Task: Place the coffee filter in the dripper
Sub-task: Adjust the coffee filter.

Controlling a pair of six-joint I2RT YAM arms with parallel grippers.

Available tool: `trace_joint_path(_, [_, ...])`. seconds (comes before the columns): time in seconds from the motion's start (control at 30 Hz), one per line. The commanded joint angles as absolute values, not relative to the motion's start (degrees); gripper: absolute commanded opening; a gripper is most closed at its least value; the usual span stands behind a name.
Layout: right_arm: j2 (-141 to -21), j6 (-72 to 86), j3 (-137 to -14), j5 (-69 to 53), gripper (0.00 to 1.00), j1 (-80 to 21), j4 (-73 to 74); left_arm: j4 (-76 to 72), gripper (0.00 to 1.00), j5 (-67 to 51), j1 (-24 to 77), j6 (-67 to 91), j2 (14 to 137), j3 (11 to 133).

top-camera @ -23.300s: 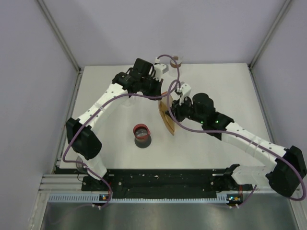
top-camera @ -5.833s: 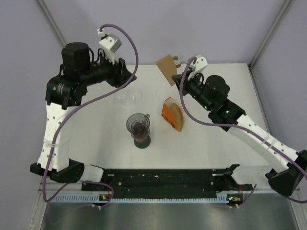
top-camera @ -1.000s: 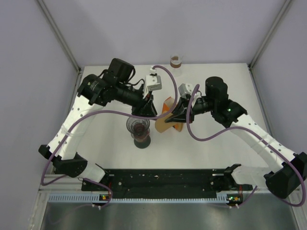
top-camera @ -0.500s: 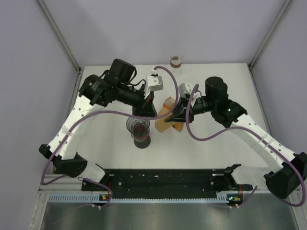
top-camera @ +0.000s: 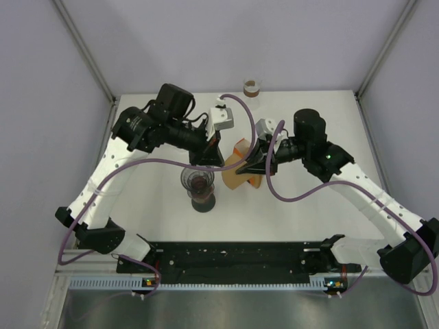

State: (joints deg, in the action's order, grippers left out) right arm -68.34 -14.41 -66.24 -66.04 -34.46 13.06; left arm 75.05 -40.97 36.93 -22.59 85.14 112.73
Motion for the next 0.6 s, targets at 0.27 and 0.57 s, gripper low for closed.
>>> trace_joint_path(0.27, [-67.9,-16.3,-69.7,-66.8,0.00,-34.6,14.0,79.6,0.17,-43.3,36.7,-25.2,84.7,118.1])
trace_joint_path(0.57, [-67.9,-16.5,-69.7,-66.2,0.00,-34.6,14.3,80.8,0.15,-44.9,36.7,-24.8,86.0,117.9])
